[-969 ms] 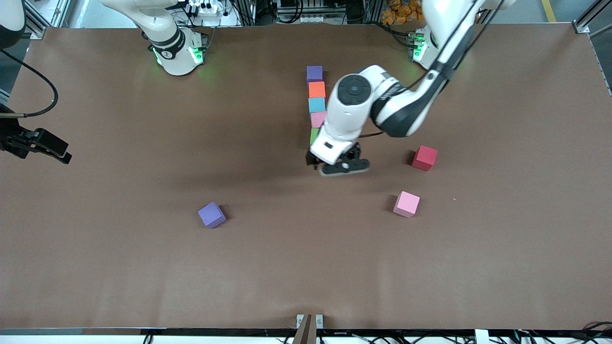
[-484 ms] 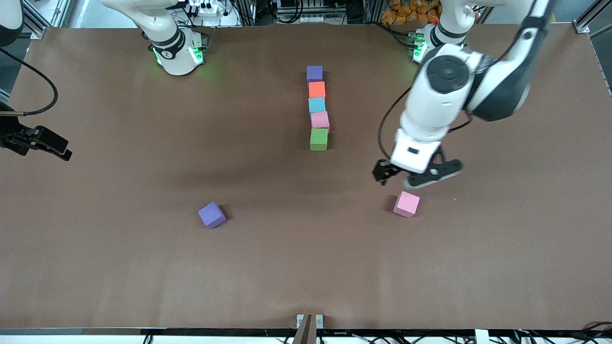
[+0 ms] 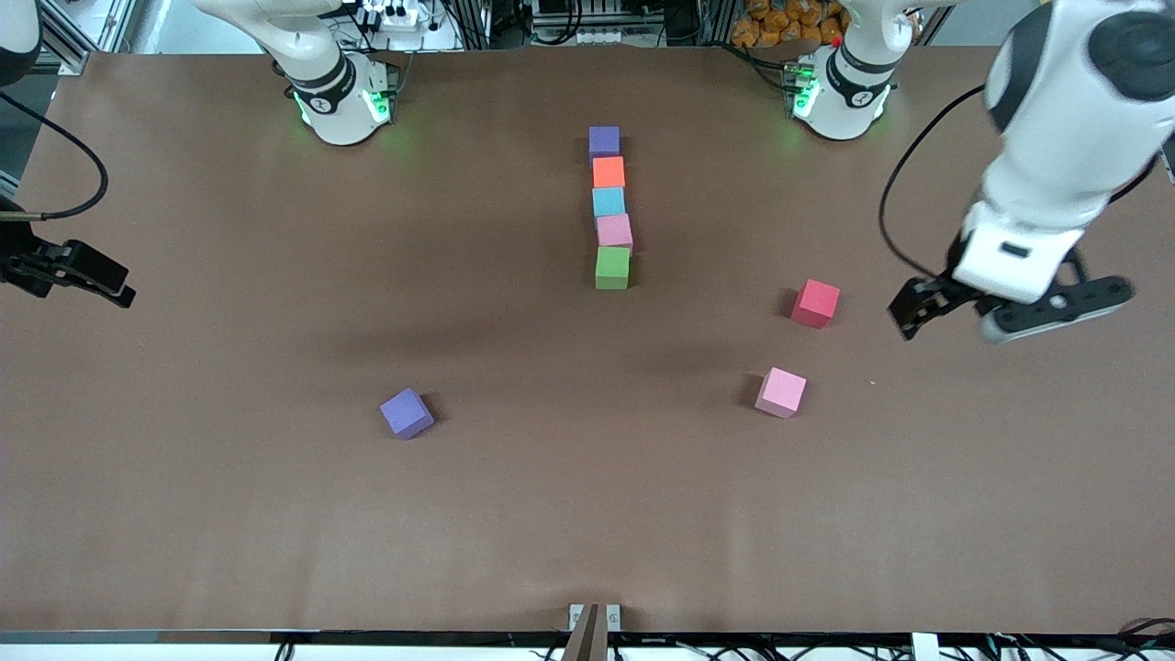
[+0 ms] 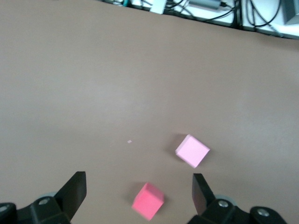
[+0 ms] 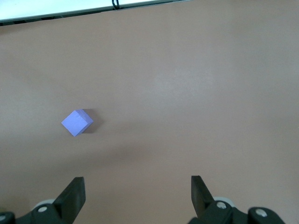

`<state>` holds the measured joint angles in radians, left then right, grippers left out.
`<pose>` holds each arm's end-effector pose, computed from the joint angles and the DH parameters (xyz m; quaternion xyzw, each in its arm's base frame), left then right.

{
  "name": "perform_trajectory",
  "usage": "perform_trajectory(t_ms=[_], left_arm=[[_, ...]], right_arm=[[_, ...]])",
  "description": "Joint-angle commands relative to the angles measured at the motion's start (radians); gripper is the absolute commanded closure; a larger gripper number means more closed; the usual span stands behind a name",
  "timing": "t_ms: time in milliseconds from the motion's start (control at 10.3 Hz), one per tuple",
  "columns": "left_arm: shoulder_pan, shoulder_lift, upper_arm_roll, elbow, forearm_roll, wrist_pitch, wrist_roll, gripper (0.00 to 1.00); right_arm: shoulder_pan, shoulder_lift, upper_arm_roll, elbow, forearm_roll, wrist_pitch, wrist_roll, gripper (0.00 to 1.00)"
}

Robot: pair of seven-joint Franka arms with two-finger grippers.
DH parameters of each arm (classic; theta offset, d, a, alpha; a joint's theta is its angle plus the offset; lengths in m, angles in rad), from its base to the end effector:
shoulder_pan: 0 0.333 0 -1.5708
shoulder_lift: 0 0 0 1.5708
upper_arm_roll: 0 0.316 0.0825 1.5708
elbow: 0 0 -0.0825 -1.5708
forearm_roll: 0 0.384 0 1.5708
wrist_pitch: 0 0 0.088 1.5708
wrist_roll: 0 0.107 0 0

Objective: Arrange blocks into number 1

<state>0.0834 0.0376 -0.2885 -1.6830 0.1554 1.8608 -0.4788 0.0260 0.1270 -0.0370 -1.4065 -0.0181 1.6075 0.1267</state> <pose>0.5788 -0.1054 0.5780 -0.9878 -0.1195 -0.0902 0.0427 0.5981 -0.0069 0.6326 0.9969 -0.0685 0.0376 0.0092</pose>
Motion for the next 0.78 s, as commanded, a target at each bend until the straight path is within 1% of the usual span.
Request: perform_trajectory(t_ms=[0,194,388,678], left_arm=[[0.051,-0.105,0.043,-0.026,-0.059,-0.113,0.17,0.0],[0.053,-0.131,0.093,-0.005,-0.062,-0.152,0.238,0.0],[0.05,-0.121,0.101,0.113,-0.073,-0.247,0.275,0.0],[0.05,-0.12,0.115,0.118,-0.135,-0.265,0.275,0.0]], right_arm=[[-0.014,0.011,0.006,0.027,0.012,-0.018,-0.018,0.0],[-0.014,0.011,0.006,0.027,0.014,-0.018,-0.018,0.0],[-0.014,0.011,0.006,0.027,0.014,-0.018,-0.018,0.0],[-0.014,0.011,0.006,0.027,0.014,-0.018,-0.018,0.0]])
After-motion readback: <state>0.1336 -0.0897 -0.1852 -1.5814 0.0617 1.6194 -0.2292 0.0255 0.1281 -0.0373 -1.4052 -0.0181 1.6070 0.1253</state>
